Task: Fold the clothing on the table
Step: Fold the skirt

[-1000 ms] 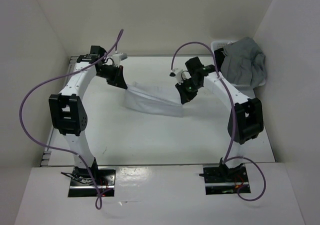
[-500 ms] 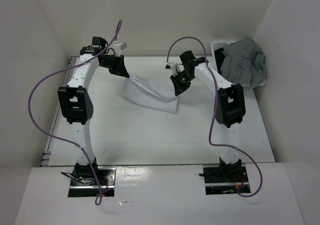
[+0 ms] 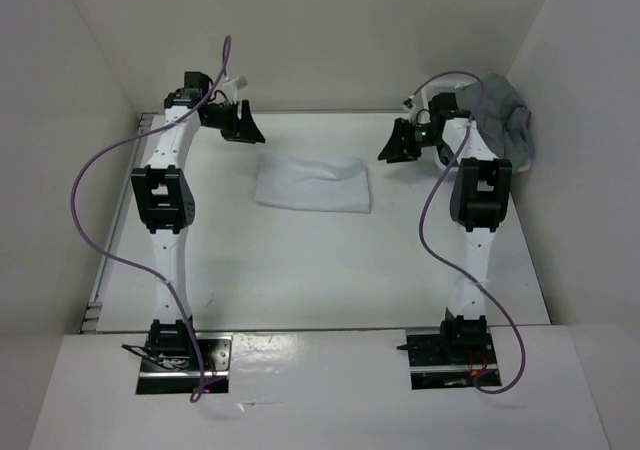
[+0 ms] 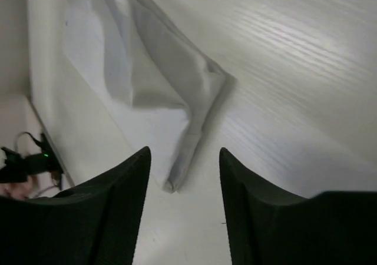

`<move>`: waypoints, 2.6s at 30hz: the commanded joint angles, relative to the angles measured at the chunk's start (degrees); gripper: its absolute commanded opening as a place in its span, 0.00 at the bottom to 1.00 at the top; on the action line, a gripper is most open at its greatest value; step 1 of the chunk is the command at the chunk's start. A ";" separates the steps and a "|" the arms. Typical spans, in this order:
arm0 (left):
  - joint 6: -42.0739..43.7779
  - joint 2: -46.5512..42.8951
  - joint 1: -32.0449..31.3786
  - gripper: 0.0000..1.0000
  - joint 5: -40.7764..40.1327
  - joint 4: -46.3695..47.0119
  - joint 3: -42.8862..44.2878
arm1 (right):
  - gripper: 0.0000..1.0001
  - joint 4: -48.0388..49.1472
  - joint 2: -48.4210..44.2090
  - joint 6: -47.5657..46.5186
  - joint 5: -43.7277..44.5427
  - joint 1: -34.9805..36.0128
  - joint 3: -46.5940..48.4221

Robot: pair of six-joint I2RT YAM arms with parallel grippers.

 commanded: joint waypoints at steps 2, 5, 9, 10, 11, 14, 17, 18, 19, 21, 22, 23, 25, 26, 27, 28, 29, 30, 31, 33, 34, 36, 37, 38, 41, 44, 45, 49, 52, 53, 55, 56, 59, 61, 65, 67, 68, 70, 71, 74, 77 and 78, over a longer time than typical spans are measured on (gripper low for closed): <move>-4.96 5.70 2.54 0.63 6.48 1.44 13.38 | 0.60 2.67 4.43 6.64 -14.39 -2.78 5.52; -4.97 8.44 2.54 0.65 6.40 -2.77 20.42 | 0.61 2.67 2.08 5.50 -13.35 -2.78 4.21; -1.55 4.24 2.54 0.66 4.47 -6.63 18.77 | 0.68 1.44 -4.52 1.73 -10.19 -0.24 -0.44; -0.85 3.26 2.54 0.66 3.68 -7.78 17.98 | 0.68 0.83 -6.10 1.19 -8.52 1.68 -2.45; 0.99 1.17 2.54 0.66 2.54 -10.75 17.98 | 0.68 0.82 -9.59 0.58 -4.50 2.75 -3.87; 5.73 -2.70 0.00 0.66 -4.66 -17.96 16.40 | 0.68 3.10 -17.76 0.57 7.77 8.02 -10.72; 6.46 -9.10 -1.93 0.66 -12.30 -16.78 4.22 | 0.69 6.00 -23.23 0.57 14.77 10.75 -17.84; 5.93 -11.58 -2.81 0.66 -14.59 -13.89 -1.39 | 0.69 6.01 -26.12 0.57 16.26 10.76 -20.81; 5.41 -14.12 -3.34 0.66 -20.96 -5.85 -7.28 | 0.69 6.62 -27.11 0.57 17.15 10.76 -22.06; 3.82 -21.69 -5.10 0.69 -28.72 6.46 -25.91 | 0.69 7.23 -28.87 1.18 19.86 10.76 -25.31; 3.82 -23.97 -5.80 0.69 -31.80 8.62 -30.23 | 0.69 7.24 -28.88 1.18 19.88 10.76 -26.46; 3.82 -23.99 -5.81 0.69 -33.14 9.68 -33.15 | 0.69 7.24 -28.88 1.18 20.67 10.76 -27.17; 1.63 -23.99 -5.81 0.69 -31.85 11.01 -37.74 | 0.69 7.24 -29.40 1.18 21.29 10.76 -28.49; 0.84 -23.21 -5.81 0.69 -29.05 11.01 -38.53 | 0.69 7.24 -29.40 1.18 22.07 10.76 -29.27; -0.82 -23.20 -4.24 0.69 -27.80 11.88 -39.23 | 0.69 8.11 -29.40 1.79 22.86 10.76 -30.15; -1.71 -22.59 -4.23 0.69 -27.79 13.28 -40.63 | 0.69 8.64 -29.40 1.80 22.87 10.76 -30.16; -2.33 -22.59 -3.70 0.69 -27.79 14.08 -41.43 | 0.69 8.64 -29.40 1.80 22.87 10.76 -30.94; -3.64 -22.59 -3.70 0.68 -29.45 16.44 -42.31 | 0.69 10.12 -29.40 1.80 23.39 10.76 -30.95; -4.35 -22.59 -3.70 0.68 -30.59 17.68 -43.53 | 0.69 10.66 -29.40 2.41 24.01 10.76 -31.65; -5.22 -22.59 -4.22 0.68 -32.18 19.01 -46.00 | 0.69 11.80 -29.40 2.41 24.01 10.76 -32.18; -5.76 -21.89 -4.75 0.68 -32.19 19.01 -46.01 | 0.69 11.81 -29.40 2.41 24.01 10.76 -32.18; -5.76 -21.36 -4.75 0.68 -31.14 19.01 -46.01 | 0.69 11.81 -29.40 2.41 23.40 10.76 -32.18; -5.76 -20.66 -4.75 0.68 -30.61 19.01 -46.53 | 0.69 11.81 -29.40 2.41 23.40 10.76 -32.18; -5.76 -20.13 -4.75 0.68 -29.82 19.01 -46.54 | 0.69 11.81 -29.40 2.41 23.40 10.76 -32.18; -5.76 -19.60 -4.75 0.68 -25.43 19.01 -48.02 | 0.69 12.33 -29.40 2.41 23.40 10.76 -32.71; -5.76 -18.46 -4.75 0.66 -22.96 19.01 -48.73 | 0.69 12.34 -28.88 2.41 23.40 10.76 -33.24; -5.76 -17.93 -4.75 0.66 -22.96 19.01 -48.73 | 0.69 12.34 -28.88 2.41 23.40 10.76 -33.24; -4.71 -17.93 -3.53 0.65 -20.24 17.69 -49.35 | 0.69 12.34 -28.35 1.89 23.40 10.76 -33.24; -4.09 -18.45 -2.99 0.65 -17.79 16.55 -50.57 | 0.69 12.34 -28.35 1.89 23.40 10.76 -33.24; -3.48 -18.46 -2.99 0.65 -16.90 15.85 -50.58 | 0.69 12.34 -27.83 1.89 23.40 10.76 -33.24; -2.87 -19.16 -2.47 0.65 -14.45 15.06 -50.58 | 0.69 12.34 -27.82 1.89 23.40 10.76 -33.24; -2.86 -20.38 -2.47 0.65 -13.82 15.06 -50.58 | 0.69 12.34 -27.82 1.89 23.40 10.76 -33.24; -2.86 -21.27 -1.33 0.65 -13.82 15.06 -48.66 | 0.69 12.34 -27.29 1.89 23.40 10.76 -32.71; -2.86 -21.27 -1.32 0.65 -14.34 16.11 -46.55 | 0.69 12.34 -27.29 1.89 22.78 10.76 -32.71; -4.96 -15.74 -0.80 0.65 -15.05 16.64 -37.59 | 0.69 12.34 -27.29 1.89 22.25 10.76 -32.71; -5.76 -12.06 -0.80 0.65 -14.52 16.64 -31.63 | 0.69 12.34 -27.29 1.28 21.73 10.76 -33.32; -6.28 -10.65 -0.80 0.65 -14.00 16.64 -29.51 | 0.69 12.34 -27.29 1.27 21.73 10.76 -33.32; -6.29 -6.53 -0.80 0.65 -13.99 15.59 -23.29 | 0.69 12.34 -27.29 1.27 21.21 10.76 -33.32; -6.29 -5.20 -0.80 0.65 -13.99 15.58 -21.42 | 0.69 12.34 -27.29 1.27 21.20 10.76 -33.32; -6.29 -1.15 -1.32 0.65 -13.99 14.18 -16.50 | 0.69 12.34 -27.29 1.27 19.71 10.76 -33.32; -6.82 1.14 -1.32 0.65 -15.92 14.70 -14.64 | 0.69 11.81 -27.29 0.74 17.43 10.76 -33.32; -6.82 2.62 -1.85 0.65 -16.45 14.18 -12.72 | 0.69 11.29 -26.77 0.74 16.90 10.76 -33.32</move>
